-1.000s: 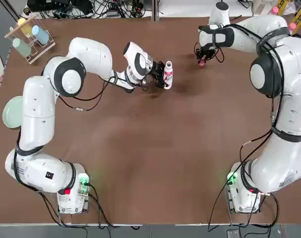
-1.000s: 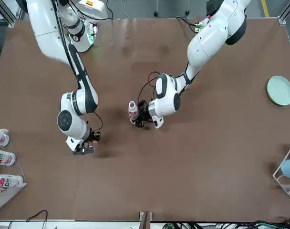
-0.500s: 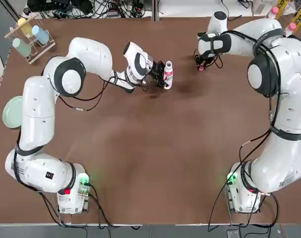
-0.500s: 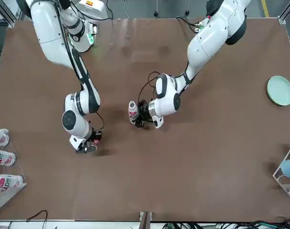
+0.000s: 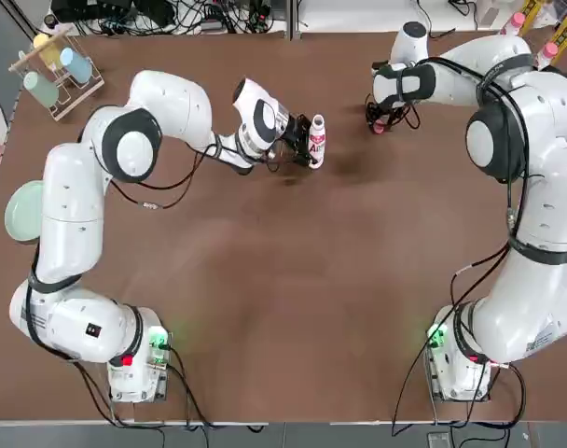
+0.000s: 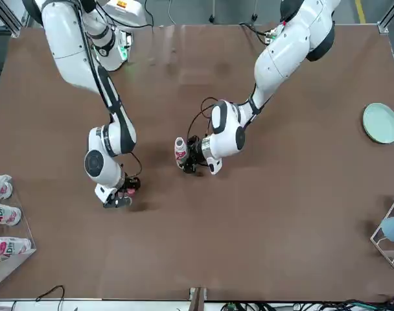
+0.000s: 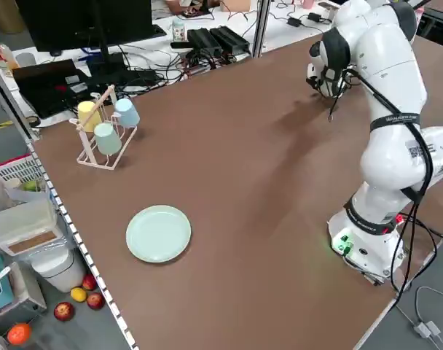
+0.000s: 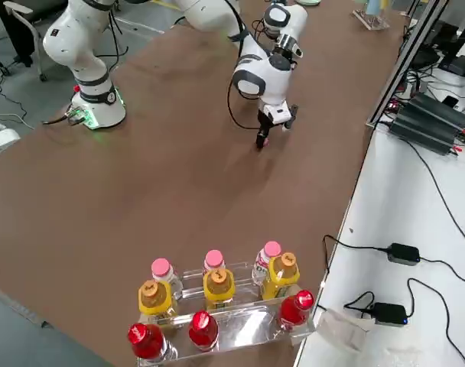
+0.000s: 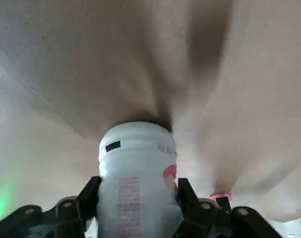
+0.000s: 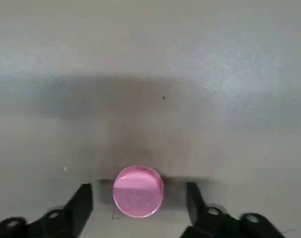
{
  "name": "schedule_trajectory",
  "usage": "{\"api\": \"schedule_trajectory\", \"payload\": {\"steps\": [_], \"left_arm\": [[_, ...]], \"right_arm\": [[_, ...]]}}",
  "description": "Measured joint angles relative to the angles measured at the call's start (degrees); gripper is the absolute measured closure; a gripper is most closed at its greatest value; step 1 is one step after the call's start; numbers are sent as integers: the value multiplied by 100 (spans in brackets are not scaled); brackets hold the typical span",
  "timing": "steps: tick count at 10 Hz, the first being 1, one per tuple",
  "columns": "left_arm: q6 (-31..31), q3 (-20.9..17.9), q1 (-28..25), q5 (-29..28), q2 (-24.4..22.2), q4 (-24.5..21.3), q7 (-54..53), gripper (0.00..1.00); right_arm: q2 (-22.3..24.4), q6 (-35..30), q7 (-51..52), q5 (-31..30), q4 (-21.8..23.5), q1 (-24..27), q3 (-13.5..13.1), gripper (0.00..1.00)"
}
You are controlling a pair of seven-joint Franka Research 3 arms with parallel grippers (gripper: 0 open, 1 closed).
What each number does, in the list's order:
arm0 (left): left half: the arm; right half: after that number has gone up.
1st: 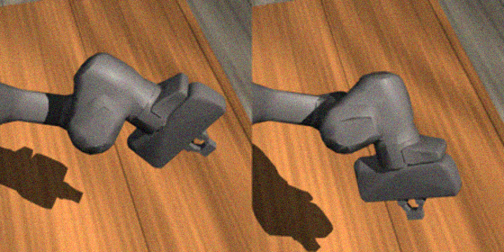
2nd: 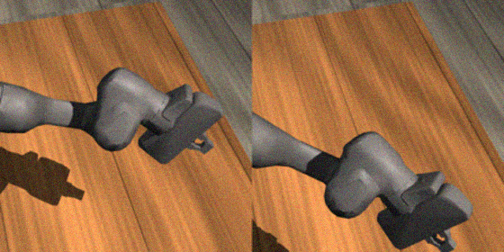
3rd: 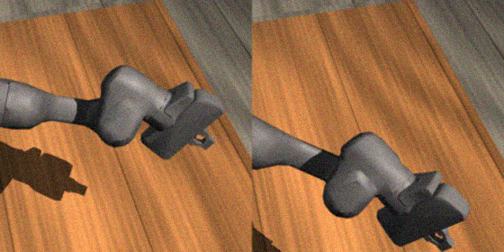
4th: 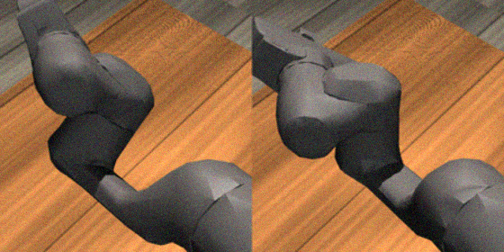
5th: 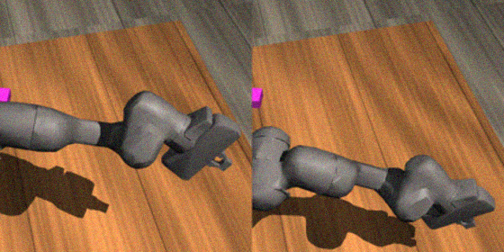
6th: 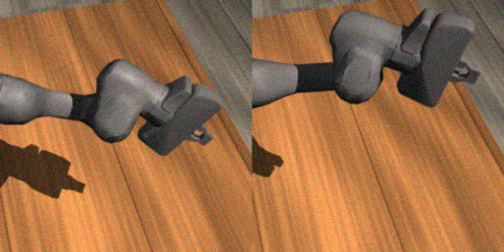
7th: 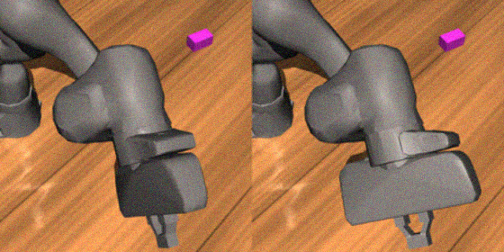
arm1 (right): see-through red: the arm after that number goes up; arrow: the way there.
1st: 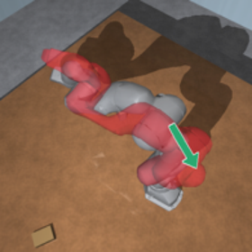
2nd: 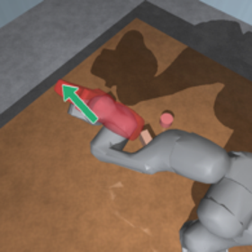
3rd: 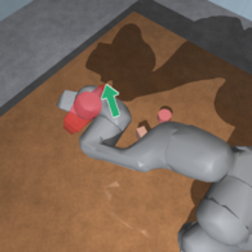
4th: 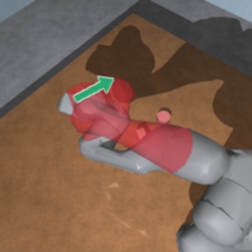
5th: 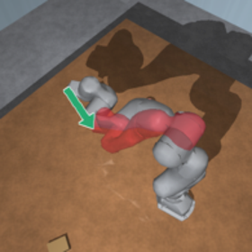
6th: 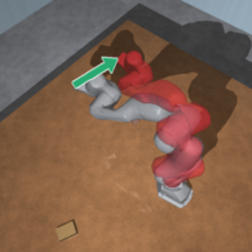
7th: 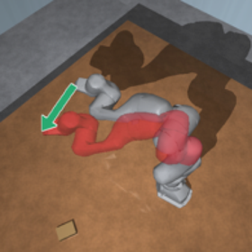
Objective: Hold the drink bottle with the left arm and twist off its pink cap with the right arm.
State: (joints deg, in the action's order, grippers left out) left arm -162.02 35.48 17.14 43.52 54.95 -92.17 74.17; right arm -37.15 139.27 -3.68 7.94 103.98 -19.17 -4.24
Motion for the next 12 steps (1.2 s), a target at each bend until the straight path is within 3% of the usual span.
{"api": "schedule_trajectory", "payload": {"steps": [1,3,6,7,9,12], "left_arm": [[0,0,4,-1,7,9,-6,26],[-2,-35,11,-2,28,13,-18,21],[-2,-91,13,-3,67,27,-41,14],[-2,-93,14,-3,68,32,-45,1],[-4,-100,13,-40,68,56,-47,0],[-6,-119,-19,-141,68,107,-47,0]], "right_arm": [[55,-132,8,0,-34,7,-7,0],[435,-784,2,2,-208,106,-40,0],[1299,-2315,7,2,-632,488,-58,0],[1446,-2667,33,-1,-775,642,-61,0],[1747,-3035,65,-13,-1064,909,-68,0],[2371,-3550,128,-19,-1148,1292,-41,0]]}}
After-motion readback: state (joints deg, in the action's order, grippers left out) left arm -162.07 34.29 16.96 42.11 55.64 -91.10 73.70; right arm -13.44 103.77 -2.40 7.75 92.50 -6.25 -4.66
